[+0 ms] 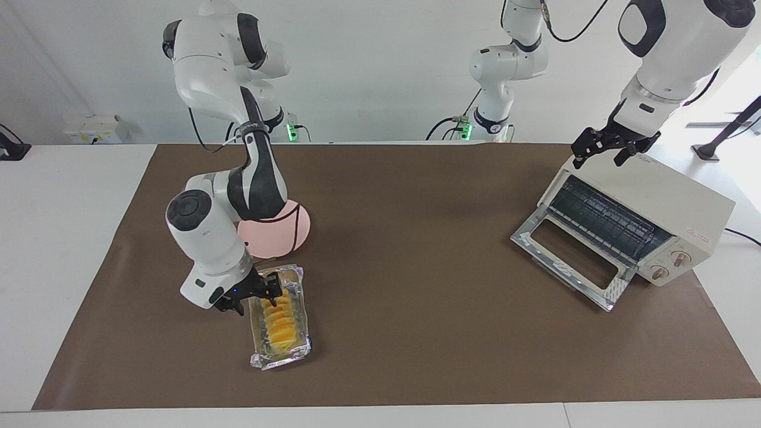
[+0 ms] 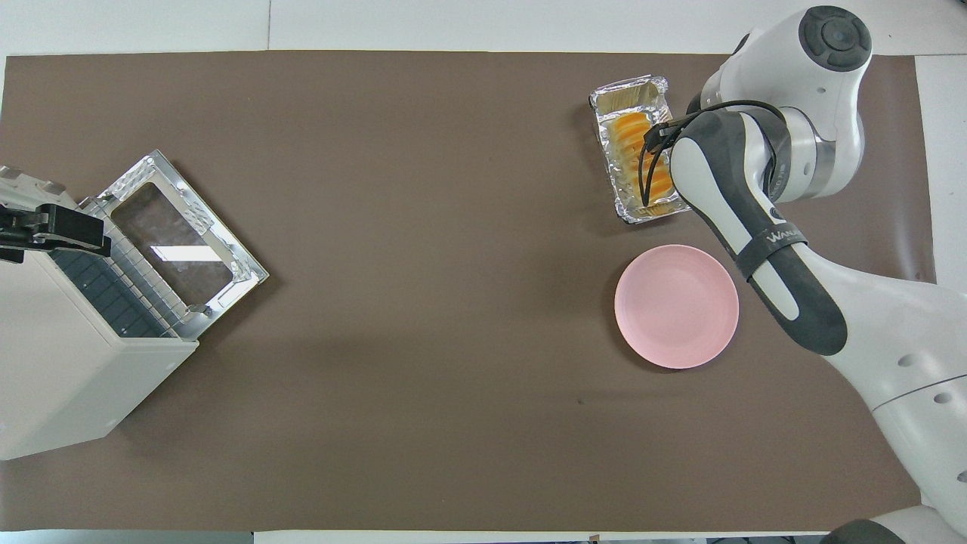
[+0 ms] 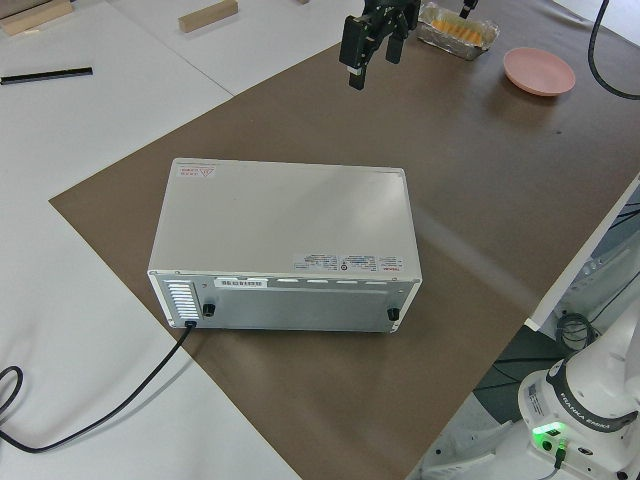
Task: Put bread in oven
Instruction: 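Lower the bread into the foil tray and open the right gripper, then grasp the foil tray rim with the right gripper and drag it toward the oven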
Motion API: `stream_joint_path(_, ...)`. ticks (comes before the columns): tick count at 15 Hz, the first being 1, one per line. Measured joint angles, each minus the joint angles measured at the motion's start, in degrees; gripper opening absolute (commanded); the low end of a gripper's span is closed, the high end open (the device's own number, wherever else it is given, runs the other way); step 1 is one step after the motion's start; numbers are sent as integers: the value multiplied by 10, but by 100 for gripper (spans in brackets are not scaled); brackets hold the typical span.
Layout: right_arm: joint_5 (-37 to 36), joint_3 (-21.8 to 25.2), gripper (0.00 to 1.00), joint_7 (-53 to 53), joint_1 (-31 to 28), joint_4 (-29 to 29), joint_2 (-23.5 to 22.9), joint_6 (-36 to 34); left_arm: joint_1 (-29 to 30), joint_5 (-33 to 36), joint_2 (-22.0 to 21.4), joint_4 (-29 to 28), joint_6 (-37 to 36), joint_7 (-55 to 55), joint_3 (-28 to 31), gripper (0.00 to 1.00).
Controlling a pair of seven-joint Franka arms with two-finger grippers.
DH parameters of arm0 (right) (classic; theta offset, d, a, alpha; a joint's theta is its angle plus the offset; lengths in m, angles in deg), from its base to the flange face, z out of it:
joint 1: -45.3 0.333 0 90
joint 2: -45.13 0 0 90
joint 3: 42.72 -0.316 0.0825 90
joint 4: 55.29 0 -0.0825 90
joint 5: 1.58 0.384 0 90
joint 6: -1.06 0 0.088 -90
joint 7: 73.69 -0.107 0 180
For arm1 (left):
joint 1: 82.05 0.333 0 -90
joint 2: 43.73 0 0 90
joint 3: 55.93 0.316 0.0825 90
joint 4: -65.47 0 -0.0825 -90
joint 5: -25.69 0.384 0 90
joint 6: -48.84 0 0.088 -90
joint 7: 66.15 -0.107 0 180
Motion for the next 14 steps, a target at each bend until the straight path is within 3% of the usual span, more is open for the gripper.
stream_joint_path(2,-1,0,72,16,-10,3,-5,16,0,0,0,0,0,0,0,100)
stream_joint_path(6,-1,0,59,28,-19,26,-17,65,0,0,0,0,0,0,0,100)
stream_joint_path(7,-1,0,51,28,-19,36,-18,80,0,0,0,0,0,0,0,100)
stream_joint_path(9,-1,0,12,28,-19,51,-19,100,0,0,0,0,0,0,0,100)
stream_joint_path(10,-1,-1,0,28,-19,55,-19,103,0,0,0,0,0,0,0,100)
stream_joint_path(14,0,-3,0,28,-19,57,-19,104,0,0,0,0,0,0,0,100)
